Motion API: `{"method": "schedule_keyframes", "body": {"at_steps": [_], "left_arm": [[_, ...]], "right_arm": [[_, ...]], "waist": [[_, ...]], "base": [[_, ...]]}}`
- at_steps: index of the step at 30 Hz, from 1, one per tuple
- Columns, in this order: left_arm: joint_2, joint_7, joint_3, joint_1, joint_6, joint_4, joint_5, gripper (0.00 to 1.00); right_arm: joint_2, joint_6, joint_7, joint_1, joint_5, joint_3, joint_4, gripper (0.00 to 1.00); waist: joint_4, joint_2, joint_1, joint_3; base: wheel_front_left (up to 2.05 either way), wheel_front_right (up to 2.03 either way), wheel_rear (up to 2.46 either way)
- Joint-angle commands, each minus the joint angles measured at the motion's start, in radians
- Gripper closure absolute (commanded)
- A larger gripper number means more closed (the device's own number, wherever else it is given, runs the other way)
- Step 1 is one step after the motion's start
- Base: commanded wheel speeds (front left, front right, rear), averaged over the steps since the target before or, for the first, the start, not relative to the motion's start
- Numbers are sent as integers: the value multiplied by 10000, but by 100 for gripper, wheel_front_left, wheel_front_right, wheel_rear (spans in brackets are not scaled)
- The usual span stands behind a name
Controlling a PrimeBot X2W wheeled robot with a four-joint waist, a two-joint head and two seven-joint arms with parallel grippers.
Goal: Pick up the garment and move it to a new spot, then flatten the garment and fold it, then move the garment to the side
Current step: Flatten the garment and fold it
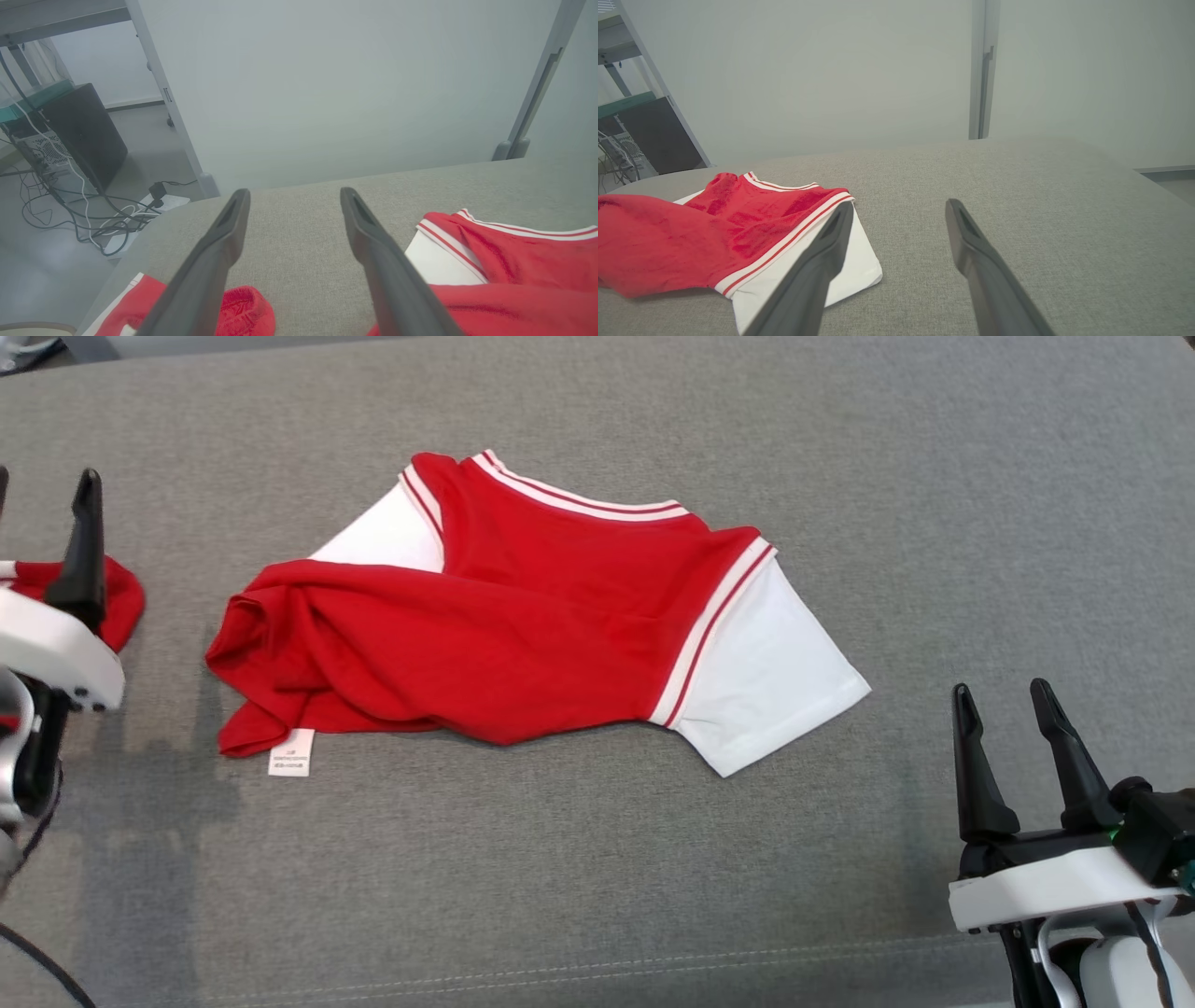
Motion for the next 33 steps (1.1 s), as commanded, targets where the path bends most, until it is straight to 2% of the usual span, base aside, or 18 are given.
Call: {"method": "schedule_keyframes", "body": {"at_steps": [1,5,6,7,8,9,13,16,20,29,33], "left_arm": [[605,-205,785,578,565,-905,-100,0],[644,-264,1787,2293,1770,-3329,387,0],[644,-264,1787,2293,1770,-3329,387,0],[600,-266,2058,2778,2062,-3964,590,0],[482,-267,2397,3816,2535,-5044,939,0],[482,-267,2397,3816,2535,-5044,939,0],[132,-269,2817,5588,3183,-6607,1487,0],[-186,-270,2913,6639,3388,-7246,1698,0],[-646,-270,2990,7649,3306,-7600,1927,0],[-1166,-271,2889,8486,2080,-6864,2578,0],[-1201,-271,2975,8492,1709,-6497,2736,0]], "right_arm": [[-95,44,-105,-28,-126,133,-234,0],[-95,44,-69,58,-299,24,-327,0],[-95,44,-69,58,-299,24,-327,0],[-95,44,-47,75,-333,15,-336,0],[-95,44,-22,110,-412,-4,-334,0],[-95,44,-22,110,-412,-4,-334,0],[-95,44,28,264,-461,-2,-246,0],[-95,44,60,441,-460,-29,-204,0],[-95,44,91,738,-426,20,-158,0],[-95,44,188,1440,-191,216,-51,0],[-95,44,212,1737,-115,236,-93,0]], "waist": [[322,-1,0,-287],[603,-1,0,-552],[603,-1,0,-552],[657,-1,0,-618],[747,-1,0,-782],[747,-1,0,-782],[867,-1,0,-1179],[944,-1,0,-1476],[991,-1,0,-1879],[971,-1,0,-2723],[944,-1,0,-2890]], "base": [[0,0,0],[0,0,0],[0,0,0],[0,0,0],[0,0,0],[0,0,0],[0,0,0],[0,0,0],[0,0,0],[0,0,0],[0,0,0]]}}
